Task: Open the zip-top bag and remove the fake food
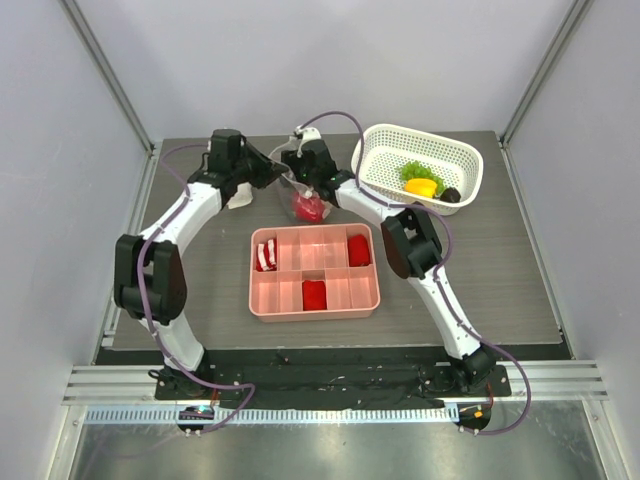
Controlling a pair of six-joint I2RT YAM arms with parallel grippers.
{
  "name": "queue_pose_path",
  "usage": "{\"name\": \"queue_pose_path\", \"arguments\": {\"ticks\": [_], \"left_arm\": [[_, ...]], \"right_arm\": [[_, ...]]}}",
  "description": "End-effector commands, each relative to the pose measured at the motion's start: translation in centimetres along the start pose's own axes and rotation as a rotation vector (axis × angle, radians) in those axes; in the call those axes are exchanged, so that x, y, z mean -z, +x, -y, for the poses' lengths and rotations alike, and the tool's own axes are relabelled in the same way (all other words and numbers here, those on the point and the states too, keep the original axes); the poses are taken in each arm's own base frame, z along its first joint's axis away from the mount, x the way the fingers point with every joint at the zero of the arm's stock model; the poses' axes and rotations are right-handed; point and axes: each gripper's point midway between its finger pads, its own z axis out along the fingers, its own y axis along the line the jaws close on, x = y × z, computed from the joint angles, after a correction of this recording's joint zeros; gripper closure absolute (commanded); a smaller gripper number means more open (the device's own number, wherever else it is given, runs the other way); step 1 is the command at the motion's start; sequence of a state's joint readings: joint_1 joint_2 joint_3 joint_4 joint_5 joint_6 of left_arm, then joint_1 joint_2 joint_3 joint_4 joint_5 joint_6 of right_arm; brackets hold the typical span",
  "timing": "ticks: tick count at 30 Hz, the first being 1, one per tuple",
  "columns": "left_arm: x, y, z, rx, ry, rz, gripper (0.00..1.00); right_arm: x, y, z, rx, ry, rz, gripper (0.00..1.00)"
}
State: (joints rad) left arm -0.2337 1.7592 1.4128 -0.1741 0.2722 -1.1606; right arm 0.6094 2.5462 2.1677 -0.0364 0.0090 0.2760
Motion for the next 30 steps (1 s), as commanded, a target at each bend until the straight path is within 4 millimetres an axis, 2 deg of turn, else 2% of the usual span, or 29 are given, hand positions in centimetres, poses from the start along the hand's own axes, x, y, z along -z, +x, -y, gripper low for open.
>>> {"name": "queue_pose_path", "arguments": {"ticks": [1, 2, 3, 5, 6, 7, 8, 9, 10, 12, 13, 16, 17, 20, 21, 22, 23, 24, 26, 28, 30], "left_arm": [[1.9, -1.6, 0.6, -0.038, 0.017, 0.046, 1.00], [2.0, -1.7, 1.1, -0.053, 0.027, 0.046, 1.00], [1.8, -1.7, 0.7, -0.060, 0.012, 0.037, 1.00], [1.7, -1.7, 0.4, -0.103, 0.001, 0.020, 1.00], [1.8, -1.8, 0.6, -0.109, -0.005, 0.009, 1.00], [1.2, -2.0, 0.3, -0.113, -0.011, -0.003, 1.00], [1.0, -1.7, 0.4, -0.132, 0.002, -0.031, 1.00], [1.0, -2.1, 1.2, -0.148, 0.014, -0.029, 1.00], [0.5, -1.7, 0.4, -0.145, -0.012, -0.055, 1.00], [0.3, -1.4, 1.0, -0.157, 0.014, -0.086, 1.00], [0.2, -1.6, 1.8, -0.162, 0.043, -0.084, 1.00], [0.0, -1.4, 3.4, -0.163, 0.118, -0.111, 1.00], [-0.1, -1.3, 3.5, -0.168, 0.124, -0.120, 1.00], [-0.1, -0.9, 3.4, -0.176, 0.129, -0.144, 1.00], [-0.1, -0.7, 3.3, -0.174, 0.132, -0.156, 1.00], [-0.1, -0.5, 3.4, -0.174, 0.136, -0.165, 1.00], [-0.2, -0.3, 3.6, -0.177, 0.143, -0.173, 1.00], [-0.3, 0.1, 3.7, -0.179, 0.147, -0.184, 1.00], [-0.4, 0.4, 3.9, -0.167, 0.149, -0.191, 1.00], [-0.6, 1.1, 4.7, -0.166, 0.171, -0.202, 1.00], [-0.7, 1.3, 5.1, -0.164, 0.174, -0.201, 1.00]], "right_arm": [[1.7, -3.5, 0.2, -0.003, 0.061, 0.059, 0.72], [2.2, -4.1, 0.2, 0.001, 0.063, 0.057, 0.77], [3.7, -5.6, -0.3, 0.004, 0.061, 0.055, 0.81], [5.3, -6.7, -0.9, 0.002, 0.040, 0.040, 0.87], [6.7, -7.5, -1.4, 0.003, 0.032, 0.022, 0.88], [7.5, -7.8, -1.6, -0.004, 0.028, 0.005, 0.91], [8.2, -7.9, -1.6, -0.015, 0.040, -0.017, 0.98], [9.8, -8.5, -1.7, -0.026, 0.046, -0.044, 0.99], [10.5, -8.6, -2.0, -0.046, 0.032, -0.058, 0.99], [12.0, -7.9, -2.2, -0.077, 0.020, -0.111, 0.99], [13.1, -8.7, -2.4, -0.090, 0.008, -0.110, 0.99], [15.0, -8.7, -3.2, -0.161, -0.035, -0.163, 0.99], [15.4, -8.7, -3.7, -0.203, -0.060, -0.183, 0.99], [16.7, -9.8, -3.0, -0.283, -0.058, -0.199, 0.99], [17.0, -10.4, -3.3, -0.326, -0.085, -0.202, 0.99], [17.2, -11.1, -2.5, -0.355, -0.081, -0.195, 0.99], [17.0, -10.9, -2.2, -0.383, -0.080, -0.212, 0.99], [17.3, -11.9, -2.8, -0.426, -0.115, -0.205, 0.99], [17.1, -12.6, -2.6, -0.490, -0.130, -0.198, 0.99], [17.3, -13.6, -3.9, -0.562, -0.195, -0.199, 0.99], [17.8, -15.4, -5.1, -0.594, -0.262, -0.166, 0.99]]}}
